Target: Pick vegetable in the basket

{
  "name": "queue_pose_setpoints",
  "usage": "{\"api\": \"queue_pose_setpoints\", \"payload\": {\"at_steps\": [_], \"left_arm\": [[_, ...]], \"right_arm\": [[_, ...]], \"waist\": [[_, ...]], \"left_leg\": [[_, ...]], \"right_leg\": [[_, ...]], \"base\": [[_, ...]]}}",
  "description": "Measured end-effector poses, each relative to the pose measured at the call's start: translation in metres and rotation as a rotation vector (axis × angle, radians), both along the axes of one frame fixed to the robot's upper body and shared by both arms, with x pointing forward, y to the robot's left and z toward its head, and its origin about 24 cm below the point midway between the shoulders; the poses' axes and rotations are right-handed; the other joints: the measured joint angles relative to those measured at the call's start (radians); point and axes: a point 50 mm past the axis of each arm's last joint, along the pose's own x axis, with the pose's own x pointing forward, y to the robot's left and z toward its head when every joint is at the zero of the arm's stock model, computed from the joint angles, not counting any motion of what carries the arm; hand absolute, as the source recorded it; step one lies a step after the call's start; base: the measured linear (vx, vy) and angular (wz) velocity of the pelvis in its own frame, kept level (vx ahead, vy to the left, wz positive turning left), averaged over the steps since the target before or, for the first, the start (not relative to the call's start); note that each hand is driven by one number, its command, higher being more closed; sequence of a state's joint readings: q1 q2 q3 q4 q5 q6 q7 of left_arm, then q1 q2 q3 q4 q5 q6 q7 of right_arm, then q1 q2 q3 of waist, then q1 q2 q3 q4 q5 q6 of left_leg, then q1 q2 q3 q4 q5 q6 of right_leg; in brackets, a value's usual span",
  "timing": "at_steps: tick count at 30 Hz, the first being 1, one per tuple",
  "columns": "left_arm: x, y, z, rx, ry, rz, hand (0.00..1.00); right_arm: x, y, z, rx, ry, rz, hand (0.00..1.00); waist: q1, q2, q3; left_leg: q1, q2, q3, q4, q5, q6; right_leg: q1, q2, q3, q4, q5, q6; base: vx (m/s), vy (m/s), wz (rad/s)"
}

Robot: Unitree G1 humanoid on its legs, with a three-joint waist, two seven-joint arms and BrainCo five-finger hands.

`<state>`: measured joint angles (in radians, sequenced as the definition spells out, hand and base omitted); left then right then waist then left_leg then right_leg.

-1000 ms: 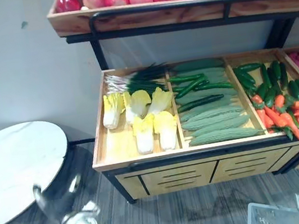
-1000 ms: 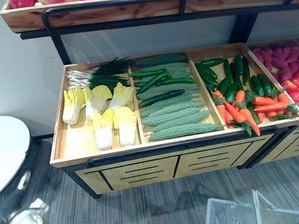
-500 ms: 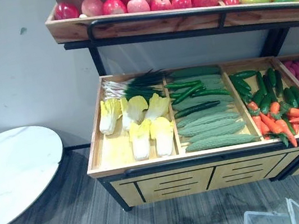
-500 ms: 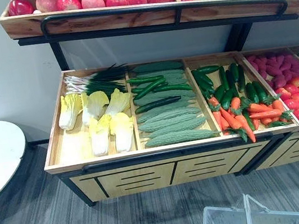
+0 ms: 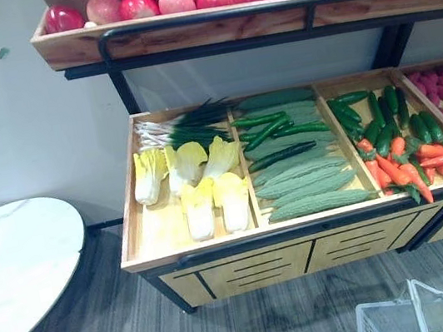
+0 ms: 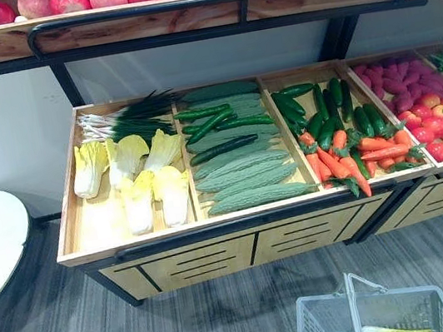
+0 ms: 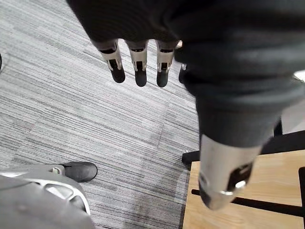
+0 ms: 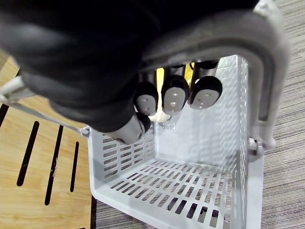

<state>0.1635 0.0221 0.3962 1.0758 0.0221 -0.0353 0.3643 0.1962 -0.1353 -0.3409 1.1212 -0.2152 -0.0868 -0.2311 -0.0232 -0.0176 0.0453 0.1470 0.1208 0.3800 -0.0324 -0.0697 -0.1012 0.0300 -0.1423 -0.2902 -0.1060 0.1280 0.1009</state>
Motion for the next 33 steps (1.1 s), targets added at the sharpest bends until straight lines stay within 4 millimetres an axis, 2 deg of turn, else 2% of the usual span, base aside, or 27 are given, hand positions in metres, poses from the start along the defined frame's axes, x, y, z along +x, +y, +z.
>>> {"api": "queue_pose_setpoints", "payload": {"at_steps": [4,7,8,10,11,13,14,15,16,17,19,20,21,22,23,24,25,26,27,28,29,31,33], "left_arm": [[0.002,-0.003,0.000,-0.008,-0.002,-0.025,0.00],[0.010,-0.004,0.000,-0.019,-0.023,-0.057,0.00],[0.013,-0.002,0.001,-0.020,-0.031,-0.087,0.00],[0.022,0.000,0.002,-0.019,-0.053,-0.121,0.00],[0.024,0.001,0.003,-0.019,-0.057,-0.126,0.00],[0.031,0.005,0.005,-0.011,-0.068,-0.170,0.00],[0.036,0.005,0.006,-0.012,-0.080,-0.179,0.00],[0.043,0.004,0.007,-0.014,-0.096,-0.182,0.00],[0.047,0.005,0.008,-0.010,-0.105,-0.186,0.00],[0.049,0.005,0.008,-0.008,-0.109,-0.190,0.00],[0.048,0.011,0.010,0.016,-0.107,-0.184,0.00],[0.053,0.012,0.011,0.020,-0.117,-0.184,0.00],[0.050,0.010,0.009,0.017,-0.102,-0.167,0.00],[0.044,0.002,0.006,-0.007,-0.085,-0.154,0.00],[0.054,-0.005,0.006,-0.018,-0.111,-0.170,0.00],[0.059,-0.008,0.007,-0.024,-0.122,-0.184,0.00],[0.063,-0.011,0.007,-0.029,-0.132,-0.194,0.00],[0.067,-0.012,0.009,-0.030,-0.149,-0.188,0.00],[0.066,-0.017,0.008,-0.044,-0.149,-0.176,0.00],[0.065,-0.018,0.007,-0.049,-0.148,-0.169,0.00],[0.064,-0.023,0.006,-0.060,-0.146,-0.166,0.00],[0.065,-0.024,0.006,-0.060,-0.149,-0.156,0.00],[0.065,-0.022,0.007,-0.054,-0.150,-0.135,0.00]], "right_arm": [[0.003,-0.004,0.001,-0.010,-0.006,0.010,1.00],[0.007,-0.004,0.001,-0.004,-0.024,-0.015,1.00],[0.009,-0.004,0.002,-0.002,-0.043,-0.033,1.00],[0.016,-0.003,0.003,0.002,-0.076,-0.046,1.00],[0.020,-0.002,0.003,0.005,-0.089,-0.045,1.00],[0.033,0.005,0.004,0.017,-0.124,-0.016,1.00],[0.041,0.007,0.005,0.018,-0.139,0.008,1.00],[0.052,0.010,0.006,0.025,-0.167,0.020,1.00],[0.055,0.012,0.006,0.028,-0.175,0.020,1.00],[0.052,0.013,0.005,0.027,-0.161,0.013,1.00],[0.051,0.016,0.002,0.039,-0.127,0.030,1.00],[0.054,0.018,0.002,0.043,-0.129,0.042,1.00],[0.060,0.022,0.002,0.053,-0.136,0.067,1.00],[0.071,0.025,0.004,0.052,-0.158,0.089,1.00],[0.066,0.026,0.002,0.059,-0.137,0.075,1.00],[0.062,0.025,0.001,0.059,-0.122,0.071,1.00],[0.058,0.025,0.000,0.061,-0.111,0.070,1.00],[0.056,0.025,-0.001,0.063,-0.102,0.071,1.00],[0.057,0.025,0.000,0.060,-0.102,0.082,1.00],[0.056,0.026,-0.001,0.063,-0.095,0.087,1.00],[0.049,0.027,-0.003,0.067,-0.077,0.085,1.00],[0.038,0.028,-0.005,0.069,-0.048,0.087,1.00],[0.027,0.028,-0.006,0.071,-0.025,0.080,1.00]], "waist": [[0.001,0.011,0.026],[0.000,0.017,0.060],[-0.004,0.014,0.073],[-0.004,0.001,0.095],[-0.004,-0.004,0.102],[-0.005,-0.013,0.114],[-0.005,0.003,0.123],[-0.005,0.001,0.151],[-0.007,-0.002,0.160],[-0.006,0.000,0.164],[-0.002,-0.030,0.155],[-0.010,-0.043,0.160],[-0.005,-0.032,0.162],[0.015,0.010,0.139],[-0.012,-0.006,0.146],[-0.015,-0.011,0.149],[-0.018,-0.015,0.150],[-0.018,-0.017,0.154],[-0.025,0.010,0.149],[-0.025,0.013,0.150],[-0.030,0.030,0.144],[-0.034,0.032,0.143],[-0.036,0.033,0.143]], "left_leg": [[0.032,0.008,0.027,0.008,-0.013,-0.007],[-0.009,0.058,0.047,0.181,-0.110,-0.011],[-0.020,0.074,0.056,0.237,-0.140,-0.009],[-0.023,0.074,0.095,0.269,-0.157,-0.004],[-0.026,0.074,0.111,0.276,-0.162,-0.001],[-0.056,0.083,0.188,0.299,-0.173,0.008],[-0.066,0.103,0.250,0.298,-0.165,0.022],[-0.075,0.121,0.300,0.298,-0.153,0.033],[-0.073,0.127,0.317,0.292,-0.146,0.035],[-0.059,0.136,0.359,0.280,-0.132,0.037],[-0.049,0.155,0.467,0.321,-0.133,0.038],[-0.042,0.154,0.492,0.342,-0.137,0.036],[-0.039,0.175,0.531,0.329,-0.146,0.054],[-0.021,0.196,0.582,0.248,-0.122,0.043],[-0.014,0.184,0.627,0.251,-0.096,0.015],[-0.012,0.175,0.633,0.262,-0.095,0.014],[-0.011,0.175,0.652,0.282,-0.100,0.013],[-0.004,0.199,0.686,0.341,-0.120,-0.002],[0.008,0.239,0.715,0.354,-0.116,0.000],[0.016,0.255,0.736,0.357,-0.112,0.005],[0.028,0.296,0.750,0.400,-0.106,0.013],[0.033,0.353,0.753,0.480,-0.094,0.021],[0.050,0.413,0.765,0.584,-0.053,0.018]], "right_leg": [[0.013,0.004,0.027,0.001,-0.001,0.000],[-0.028,0.006,0.057,0.135,-0.067,0.002],[-0.069,0.000,0.079,0.235,-0.108,0.007],[-0.114,-0.003,0.120,0.293,-0.115,0.008],[-0.128,-0.003,0.140,0.299,-0.109,0.015],[-0.182,0.013,0.192,0.257,-0.029,0.021],[-0.186,0.035,0.194,0.163,0.074,0.025],[-0.222,0.021,0.072,0.282,-0.001,-0.069],[-0.238,-0.004,-0.013,0.393,-0.076,-0.110],[-0.236,-0.058,-0.166,0.555,-0.178,-0.145],[-0.237,-0.138,-0.339,0.662,-0.241,-0.164],[-0.238,-0.124,-0.382,0.652,-0.227,-0.196],[-0.233,-0.042,-0.385,0.549,-0.178,-0.262],[-0.205,0.060,-0.321,0.364,-0.133,-0.229],[-0.200,-0.005,-0.362,0.504,-0.269,-0.170],[-0.192,-0.043,-0.377,0.531,-0.317,-0.121],[-0.181,-0.069,-0.394,0.526,-0.352,-0.099],[-0.177,-0.044,-0.379,0.499,-0.360,-0.121],[-0.154,0.029,-0.348,0.412,-0.318,-0.138],[-0.142,0.057,-0.330,0.373,-0.301,-0.146],[-0.108,0.114,-0.303,0.292,-0.274,-0.151],[-0.072,0.161,-0.278,0.227,-0.255,-0.167],[-0.052,0.186,-0.245,0.196,-0.250,-0.173]], "base": [[-0.02,-0.015,-0.20],[-0.05,-0.007,-0.31],[-0.05,0.014,-0.26],[-0.06,0.053,-0.47],[-0.13,0.089,-0.83],[-0.19,0.092,-1.06],[-0.26,0.043,-1.21],[-0.21,0.006,-1.05],[-0.18,0.001,-0.95],[-0.04,0.011,-0.95],[0.00,-0.041,-1.34],[-0.07,-0.122,-1.69],[-0.11,-0.123,-2.02],[-0.13,-0.148,-1.99],[-0.07,-0.100,-1.28],[-0.03,-0.158,-0.47],[0.00,-0.153,-0.67],[-0.01,-0.251,-1.00],[-0.01,-0.195,-1.11],[-0.01,-0.204,-1.00],[-0.01,-0.114,-0.67],[-0.01,-0.135,-0.48],[0.02,-0.088,-0.50]]}}
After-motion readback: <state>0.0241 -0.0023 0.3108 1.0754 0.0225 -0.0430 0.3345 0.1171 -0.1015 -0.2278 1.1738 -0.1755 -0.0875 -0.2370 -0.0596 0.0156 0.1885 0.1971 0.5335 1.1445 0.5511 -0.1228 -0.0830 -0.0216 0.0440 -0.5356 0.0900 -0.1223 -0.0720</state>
